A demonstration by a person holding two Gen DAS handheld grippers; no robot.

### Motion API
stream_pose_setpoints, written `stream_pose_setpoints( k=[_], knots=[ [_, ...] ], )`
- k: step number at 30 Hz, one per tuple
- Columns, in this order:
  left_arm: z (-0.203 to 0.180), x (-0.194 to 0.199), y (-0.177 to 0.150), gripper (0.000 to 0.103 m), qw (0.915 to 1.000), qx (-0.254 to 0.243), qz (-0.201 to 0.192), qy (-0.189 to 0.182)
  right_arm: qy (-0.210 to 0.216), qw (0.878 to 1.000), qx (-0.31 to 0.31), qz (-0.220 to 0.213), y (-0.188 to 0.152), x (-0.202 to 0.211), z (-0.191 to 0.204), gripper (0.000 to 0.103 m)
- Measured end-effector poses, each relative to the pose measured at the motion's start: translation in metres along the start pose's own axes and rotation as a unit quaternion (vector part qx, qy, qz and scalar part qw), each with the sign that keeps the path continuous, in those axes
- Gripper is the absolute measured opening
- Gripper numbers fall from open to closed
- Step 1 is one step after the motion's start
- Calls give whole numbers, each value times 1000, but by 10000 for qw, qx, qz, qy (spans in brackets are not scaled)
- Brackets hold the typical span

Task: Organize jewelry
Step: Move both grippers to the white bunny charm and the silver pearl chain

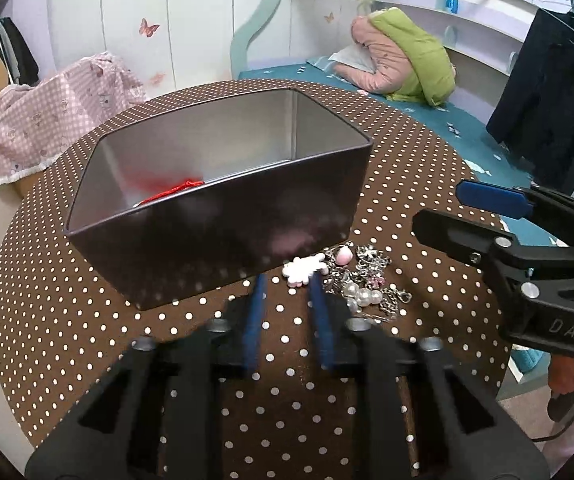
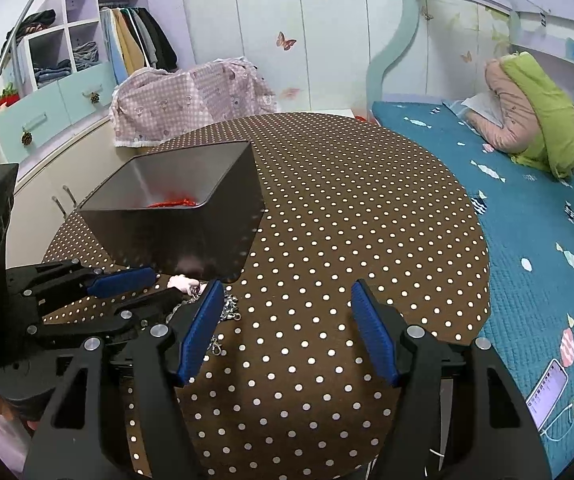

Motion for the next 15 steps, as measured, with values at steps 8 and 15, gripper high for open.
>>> stream_pose_setpoints(
  k=[8,15],
  knots=[
    [1,4,-1,36,9994,-150,-135,-267,63,9999,151,32,0,-2,11,63],
    [-2,-2,6,39,9990,-361,-80,-247,64,9999,103,49,0,-2,9,63]
  ],
)
Point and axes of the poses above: each gripper's, at about its wrist camera, not at the fingertips, and x roughly against the way its jaws point, z to its left, y to its top, the point moved 1 cm from there along -x, roughly the way its jaws point, and after that the axes turned 15 degrees about -y, right-handed, at the moved point
